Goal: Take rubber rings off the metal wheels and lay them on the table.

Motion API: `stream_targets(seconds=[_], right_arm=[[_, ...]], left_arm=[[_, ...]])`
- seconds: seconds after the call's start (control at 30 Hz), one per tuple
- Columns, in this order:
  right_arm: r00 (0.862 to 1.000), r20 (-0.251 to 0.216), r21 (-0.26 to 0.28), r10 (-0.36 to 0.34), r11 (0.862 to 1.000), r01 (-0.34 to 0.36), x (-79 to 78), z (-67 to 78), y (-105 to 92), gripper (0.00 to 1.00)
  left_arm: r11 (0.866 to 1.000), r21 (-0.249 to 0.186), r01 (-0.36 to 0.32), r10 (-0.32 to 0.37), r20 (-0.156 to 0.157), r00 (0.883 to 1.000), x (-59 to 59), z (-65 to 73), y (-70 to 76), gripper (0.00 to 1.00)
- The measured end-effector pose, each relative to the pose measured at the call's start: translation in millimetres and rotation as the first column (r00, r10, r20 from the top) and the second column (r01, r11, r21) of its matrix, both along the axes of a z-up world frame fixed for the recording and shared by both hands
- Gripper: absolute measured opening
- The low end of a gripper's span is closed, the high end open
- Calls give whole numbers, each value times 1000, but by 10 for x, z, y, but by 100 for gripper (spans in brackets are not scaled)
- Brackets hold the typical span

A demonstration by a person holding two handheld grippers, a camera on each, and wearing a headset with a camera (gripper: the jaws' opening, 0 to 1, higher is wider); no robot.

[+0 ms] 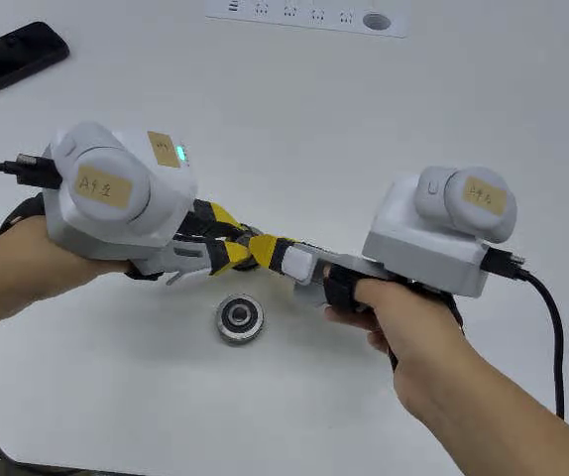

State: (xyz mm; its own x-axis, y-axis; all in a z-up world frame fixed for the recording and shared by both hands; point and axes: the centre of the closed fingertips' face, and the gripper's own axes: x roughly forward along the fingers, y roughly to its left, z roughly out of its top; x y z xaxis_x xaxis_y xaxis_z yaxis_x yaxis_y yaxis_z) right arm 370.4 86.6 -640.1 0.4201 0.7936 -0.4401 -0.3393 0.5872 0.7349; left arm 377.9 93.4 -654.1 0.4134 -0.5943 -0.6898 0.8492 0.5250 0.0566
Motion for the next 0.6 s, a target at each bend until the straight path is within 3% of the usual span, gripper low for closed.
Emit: stream_targets(seconds=[0.17,0.4,0.6], right_arm=[[1000,-16,2,-9,1000,9,-17,9,5,1],[999,-39,23,-18,1000,18,-42,30,26,1],[998,-51,58,-23,998,26,-52,90,69,1]], left_arm=[[1000,-9,-21,21,-12,1000,-1,1,0,13],[1000,22,-20,20,-18,1000,-20,33,14,15],[999,24,-33,33,-4,999,-53,148,101,17]])
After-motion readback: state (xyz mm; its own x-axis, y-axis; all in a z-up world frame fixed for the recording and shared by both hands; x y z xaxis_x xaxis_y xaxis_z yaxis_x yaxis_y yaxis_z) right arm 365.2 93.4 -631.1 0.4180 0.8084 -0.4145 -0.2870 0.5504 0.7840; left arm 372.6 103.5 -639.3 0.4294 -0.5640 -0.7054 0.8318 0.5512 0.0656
